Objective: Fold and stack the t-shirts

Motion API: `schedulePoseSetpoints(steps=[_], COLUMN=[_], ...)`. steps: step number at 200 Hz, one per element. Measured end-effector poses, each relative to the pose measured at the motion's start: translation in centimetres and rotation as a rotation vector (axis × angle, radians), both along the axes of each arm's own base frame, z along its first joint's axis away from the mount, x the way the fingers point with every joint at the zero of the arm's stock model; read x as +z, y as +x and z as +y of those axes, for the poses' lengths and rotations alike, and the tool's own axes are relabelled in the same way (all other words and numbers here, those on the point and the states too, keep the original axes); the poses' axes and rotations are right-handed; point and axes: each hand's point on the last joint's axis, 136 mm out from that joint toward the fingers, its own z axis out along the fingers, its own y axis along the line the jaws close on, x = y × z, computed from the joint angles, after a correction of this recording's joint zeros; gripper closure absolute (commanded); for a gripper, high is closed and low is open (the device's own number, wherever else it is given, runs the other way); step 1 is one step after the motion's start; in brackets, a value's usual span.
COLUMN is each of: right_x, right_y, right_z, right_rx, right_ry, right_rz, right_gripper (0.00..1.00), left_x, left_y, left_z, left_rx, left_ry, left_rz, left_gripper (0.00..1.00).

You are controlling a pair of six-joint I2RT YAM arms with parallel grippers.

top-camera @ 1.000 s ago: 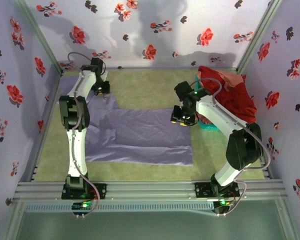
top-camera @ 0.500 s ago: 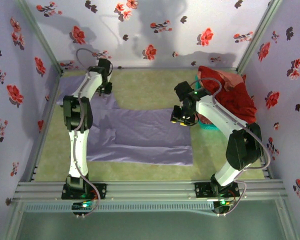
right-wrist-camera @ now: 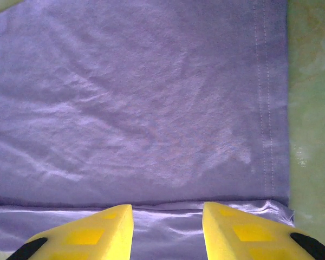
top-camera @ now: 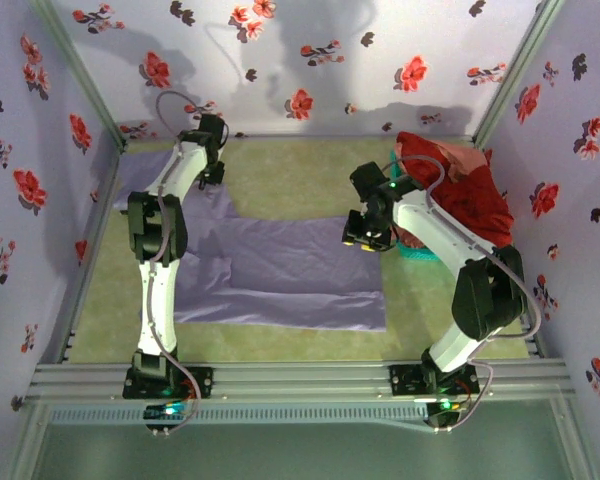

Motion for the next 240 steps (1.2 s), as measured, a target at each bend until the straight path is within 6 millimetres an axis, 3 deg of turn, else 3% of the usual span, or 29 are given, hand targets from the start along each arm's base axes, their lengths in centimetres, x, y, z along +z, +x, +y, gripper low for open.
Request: schedulePoseSetpoints(steps=[35,53,82,139,171,240], right_x=[-0.1,-0.2,-0.3,0.2,0.3,0.3], right_y=[0.1,0.0,0.0,-0.1,-0.2,-0.5], right_z=[-0.3,-0.4,-0.4,-0.4,-0.5,-0.7], right_rx=[-0.010,-0.010,-0.010,-0.010,-0.010,-0.011], right_ry=[-0.002,-0.003,-0.004,0.002,0.002,-0.002], right_rz=[0.003,0.007,0.008,-0.004,-0.004,0.002], right_gripper=[0.60,0.60,0.60,0.60,0.60,0.60], left_x=[-1.2,-1.6,-1.6,-1.1,-1.0,-1.2], left_y=[-0.1,-0.2,-0.1,0.4,0.5,0.3], left_z=[0.0,0.0,0.3,1.2,1.3,1.2], left_rx=[-0.001,-0.001,0.006,0.024,0.023,0.019], left_ry=[0.005,0.007,0.023,0.077,0.083,0.084], left_rz=[0.023,0.032,0.030,-0.002,-0.004,-0.004], left_gripper=[0.65,0.73,0.79,0.80,1.00,1.00])
